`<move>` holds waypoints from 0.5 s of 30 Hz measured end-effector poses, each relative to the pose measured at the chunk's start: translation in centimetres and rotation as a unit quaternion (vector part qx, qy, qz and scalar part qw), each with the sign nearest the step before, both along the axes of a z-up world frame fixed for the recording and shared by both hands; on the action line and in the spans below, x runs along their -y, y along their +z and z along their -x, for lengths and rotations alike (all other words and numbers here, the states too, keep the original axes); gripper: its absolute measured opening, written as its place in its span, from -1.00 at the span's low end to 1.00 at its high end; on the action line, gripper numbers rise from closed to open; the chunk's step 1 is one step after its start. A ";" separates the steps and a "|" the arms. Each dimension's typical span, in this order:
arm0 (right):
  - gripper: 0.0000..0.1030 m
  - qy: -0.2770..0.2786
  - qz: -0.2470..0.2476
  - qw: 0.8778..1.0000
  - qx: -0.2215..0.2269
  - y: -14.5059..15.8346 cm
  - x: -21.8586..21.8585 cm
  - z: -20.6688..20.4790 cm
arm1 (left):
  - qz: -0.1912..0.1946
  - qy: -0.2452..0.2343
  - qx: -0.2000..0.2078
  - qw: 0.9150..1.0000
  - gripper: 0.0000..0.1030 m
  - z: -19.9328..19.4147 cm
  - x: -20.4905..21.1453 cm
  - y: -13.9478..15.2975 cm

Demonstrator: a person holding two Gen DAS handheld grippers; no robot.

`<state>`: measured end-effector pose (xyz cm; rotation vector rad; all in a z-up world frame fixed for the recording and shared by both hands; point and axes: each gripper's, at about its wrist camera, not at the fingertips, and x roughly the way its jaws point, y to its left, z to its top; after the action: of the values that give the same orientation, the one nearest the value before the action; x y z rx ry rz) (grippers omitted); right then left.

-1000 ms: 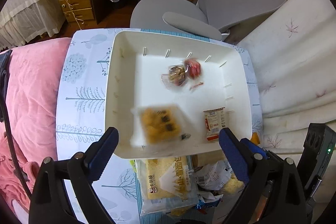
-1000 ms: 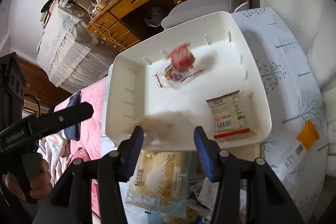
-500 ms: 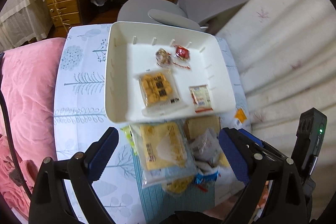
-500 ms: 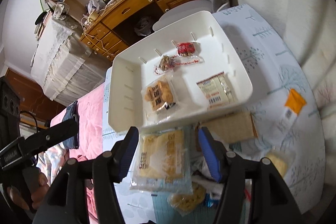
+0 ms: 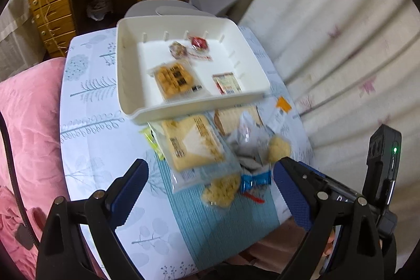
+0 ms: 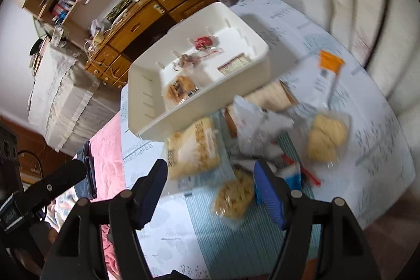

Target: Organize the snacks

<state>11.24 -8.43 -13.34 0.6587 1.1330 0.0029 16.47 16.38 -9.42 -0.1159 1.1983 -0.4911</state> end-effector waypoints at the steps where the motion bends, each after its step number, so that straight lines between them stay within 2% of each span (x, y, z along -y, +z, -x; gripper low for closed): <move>1: 0.35 -0.009 -0.001 1.000 -0.002 -0.1 0.0 0.8 | -0.002 -0.008 0.001 1.000 0.86 0.5 0.1 -0.2; 8: 0.35 -0.065 -0.031 0.997 -0.023 -1.3 0.7 4.9 | -0.012 -0.049 0.017 0.999 0.85 3.6 0.7 -1.0; 15: 0.35 -0.119 -0.067 0.989 -0.056 -2.7 1.8 7.4 | -0.011 -0.080 0.039 0.996 0.85 5.4 1.6 -2.6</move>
<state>3.83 -10.25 -16.03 0.9206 1.1623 -0.1650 11.11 14.78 -12.03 0.0191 1.1420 -0.6169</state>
